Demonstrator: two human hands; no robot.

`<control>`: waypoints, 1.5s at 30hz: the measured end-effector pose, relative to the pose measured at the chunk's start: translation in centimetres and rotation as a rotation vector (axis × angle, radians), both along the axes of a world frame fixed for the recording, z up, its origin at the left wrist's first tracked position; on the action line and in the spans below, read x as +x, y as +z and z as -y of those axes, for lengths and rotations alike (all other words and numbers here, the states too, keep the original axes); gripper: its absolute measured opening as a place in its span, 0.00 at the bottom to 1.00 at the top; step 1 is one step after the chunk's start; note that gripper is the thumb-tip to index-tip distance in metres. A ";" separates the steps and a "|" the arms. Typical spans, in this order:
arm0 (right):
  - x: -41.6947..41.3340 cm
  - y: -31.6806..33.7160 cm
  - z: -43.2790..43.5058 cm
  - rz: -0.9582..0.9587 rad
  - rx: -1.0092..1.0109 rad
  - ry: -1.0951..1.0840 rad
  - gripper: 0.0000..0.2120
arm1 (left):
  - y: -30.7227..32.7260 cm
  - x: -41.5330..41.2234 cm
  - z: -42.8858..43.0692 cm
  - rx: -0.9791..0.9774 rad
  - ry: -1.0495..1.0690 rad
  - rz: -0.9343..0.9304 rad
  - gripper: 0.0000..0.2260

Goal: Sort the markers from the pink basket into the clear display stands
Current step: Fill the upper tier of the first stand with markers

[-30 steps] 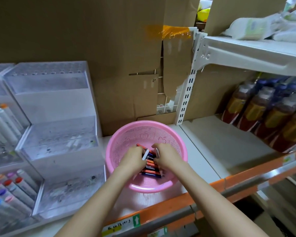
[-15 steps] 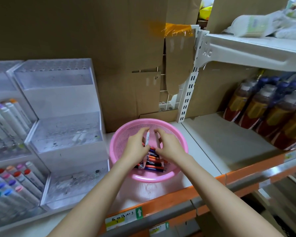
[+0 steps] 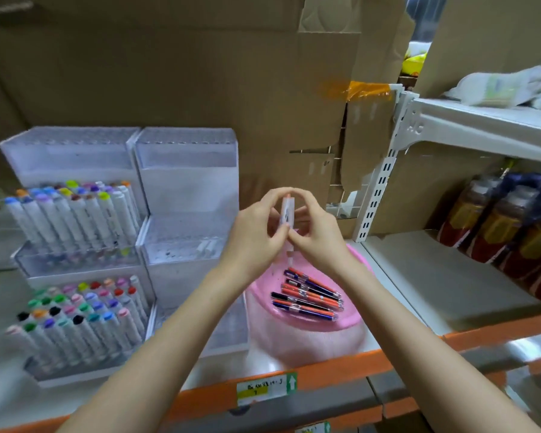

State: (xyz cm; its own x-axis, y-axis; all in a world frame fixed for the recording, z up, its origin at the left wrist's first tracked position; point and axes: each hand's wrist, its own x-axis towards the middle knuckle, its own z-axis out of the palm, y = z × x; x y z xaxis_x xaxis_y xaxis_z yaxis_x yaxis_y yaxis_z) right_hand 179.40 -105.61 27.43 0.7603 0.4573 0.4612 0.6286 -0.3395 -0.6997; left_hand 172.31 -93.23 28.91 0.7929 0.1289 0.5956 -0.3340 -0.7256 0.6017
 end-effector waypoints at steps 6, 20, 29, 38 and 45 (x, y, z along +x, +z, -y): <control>-2.4 3.7 -5.8 0.114 0.026 0.110 0.27 | 3.3 -3.3 -6.0 0.004 0.160 0.067 0.22; -8.6 7.6 -20.5 0.166 0.055 0.244 0.28 | 6.8 -11.8 -20.5 -0.013 0.360 0.115 0.20; -11.8 6.7 -26.0 0.192 0.121 0.271 0.27 | 5.4 -14.7 -26.4 -0.043 0.342 0.181 0.21; -14.0 4.8 -28.1 0.279 0.165 0.142 0.27 | 3.6 -14.9 -29.0 -0.086 0.198 0.176 0.21; -14.1 4.2 -29.0 0.301 0.192 0.130 0.26 | 3.2 -14.7 -29.5 -0.089 0.174 0.189 0.21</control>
